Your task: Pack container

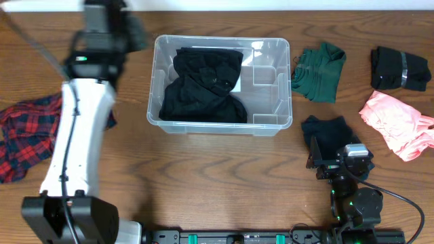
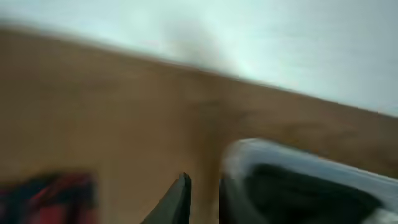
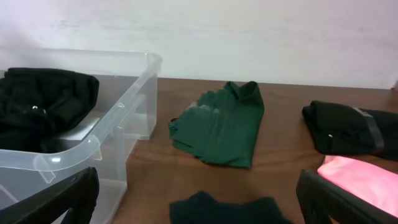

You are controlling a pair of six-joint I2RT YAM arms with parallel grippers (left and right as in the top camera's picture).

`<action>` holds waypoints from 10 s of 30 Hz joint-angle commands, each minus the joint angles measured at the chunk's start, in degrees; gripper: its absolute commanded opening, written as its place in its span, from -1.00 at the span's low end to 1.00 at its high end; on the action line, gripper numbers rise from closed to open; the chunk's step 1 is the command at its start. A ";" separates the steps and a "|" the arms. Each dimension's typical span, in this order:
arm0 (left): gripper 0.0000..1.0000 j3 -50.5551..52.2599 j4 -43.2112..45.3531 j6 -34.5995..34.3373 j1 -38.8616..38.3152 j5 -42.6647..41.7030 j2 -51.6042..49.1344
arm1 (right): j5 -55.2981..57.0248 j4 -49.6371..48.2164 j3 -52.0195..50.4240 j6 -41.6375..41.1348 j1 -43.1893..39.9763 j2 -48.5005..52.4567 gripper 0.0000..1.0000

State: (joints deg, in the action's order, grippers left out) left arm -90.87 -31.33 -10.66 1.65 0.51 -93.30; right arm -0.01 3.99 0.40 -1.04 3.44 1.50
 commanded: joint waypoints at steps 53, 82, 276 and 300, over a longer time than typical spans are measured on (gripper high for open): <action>0.96 15.41 -4.17 -35.74 30.80 6.40 -1.57 | 0.61 0.26 -0.09 -0.39 -0.48 0.07 0.98; 0.96 15.41 -4.20 -35.74 30.80 6.40 -1.57 | -18.10 -4.20 39.60 0.20 -25.14 53.09 0.98; 0.96 15.41 -4.20 -35.74 30.80 6.40 -1.57 | 32.57 19.04 71.89 -64.81 28.00 96.67 -0.98; 0.96 15.41 -4.20 -35.74 30.80 6.40 -1.57 | 28.04 12.96 71.91 -61.26 32.52 99.82 0.73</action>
State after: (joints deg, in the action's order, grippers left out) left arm -75.46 -35.57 -46.33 32.16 6.02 -94.39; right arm 27.73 17.63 71.44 -63.51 34.50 101.62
